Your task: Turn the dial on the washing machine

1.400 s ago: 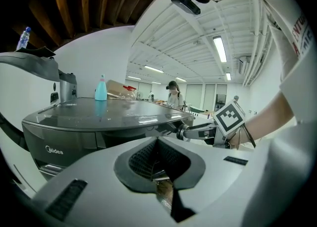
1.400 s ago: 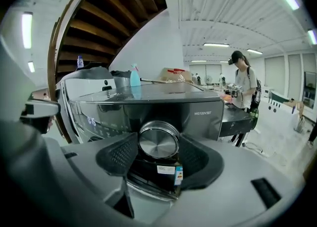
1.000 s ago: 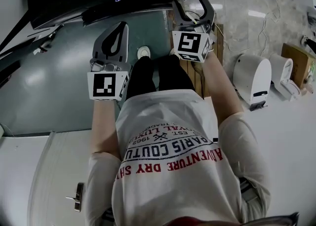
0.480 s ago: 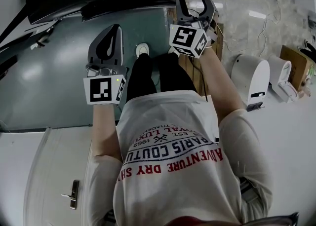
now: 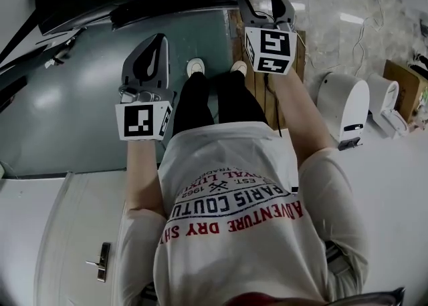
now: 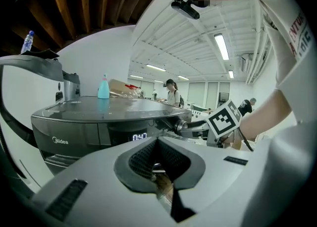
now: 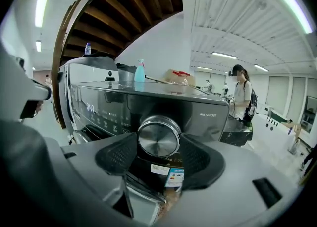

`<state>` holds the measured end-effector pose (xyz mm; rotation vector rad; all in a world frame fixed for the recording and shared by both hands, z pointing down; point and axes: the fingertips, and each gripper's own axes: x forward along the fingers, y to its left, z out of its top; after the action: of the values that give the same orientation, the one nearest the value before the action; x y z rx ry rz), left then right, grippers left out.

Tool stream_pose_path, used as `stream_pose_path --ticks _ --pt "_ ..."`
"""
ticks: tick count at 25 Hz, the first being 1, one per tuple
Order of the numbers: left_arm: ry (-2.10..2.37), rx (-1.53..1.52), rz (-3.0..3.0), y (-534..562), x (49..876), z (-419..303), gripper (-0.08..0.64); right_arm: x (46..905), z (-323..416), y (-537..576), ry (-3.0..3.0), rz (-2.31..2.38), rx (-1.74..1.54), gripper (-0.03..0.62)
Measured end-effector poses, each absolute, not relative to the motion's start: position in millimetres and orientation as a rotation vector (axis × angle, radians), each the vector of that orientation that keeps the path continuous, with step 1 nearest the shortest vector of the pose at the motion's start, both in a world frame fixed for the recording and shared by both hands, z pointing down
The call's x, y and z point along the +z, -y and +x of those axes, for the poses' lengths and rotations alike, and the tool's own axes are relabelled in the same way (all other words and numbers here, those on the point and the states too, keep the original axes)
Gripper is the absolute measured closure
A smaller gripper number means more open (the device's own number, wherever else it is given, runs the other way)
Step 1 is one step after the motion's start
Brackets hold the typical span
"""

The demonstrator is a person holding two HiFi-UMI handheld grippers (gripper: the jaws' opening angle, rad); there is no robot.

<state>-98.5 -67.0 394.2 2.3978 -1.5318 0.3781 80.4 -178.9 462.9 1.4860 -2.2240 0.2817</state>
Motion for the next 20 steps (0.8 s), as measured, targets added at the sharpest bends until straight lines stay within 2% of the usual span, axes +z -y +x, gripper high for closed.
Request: stream_pose_path --ticks 7,15,20 --pt "1.497 0.356 2.448 71.7 379.6 -87.3 0.543 456.2 73.7 169.7 2.184 1.408 0.154 0.305" --pt "1.532 0.357 2.408 59.9 386.3 -106.1 0.543 460.7 76.4 170.8 2.069 1.496 -0.019 0.304" --pt "1.550 0.316 2.395 61.2 385.2 -121.0 0.543 457.7 72.5 176.5 2.075 1.475 0.004 0.307"
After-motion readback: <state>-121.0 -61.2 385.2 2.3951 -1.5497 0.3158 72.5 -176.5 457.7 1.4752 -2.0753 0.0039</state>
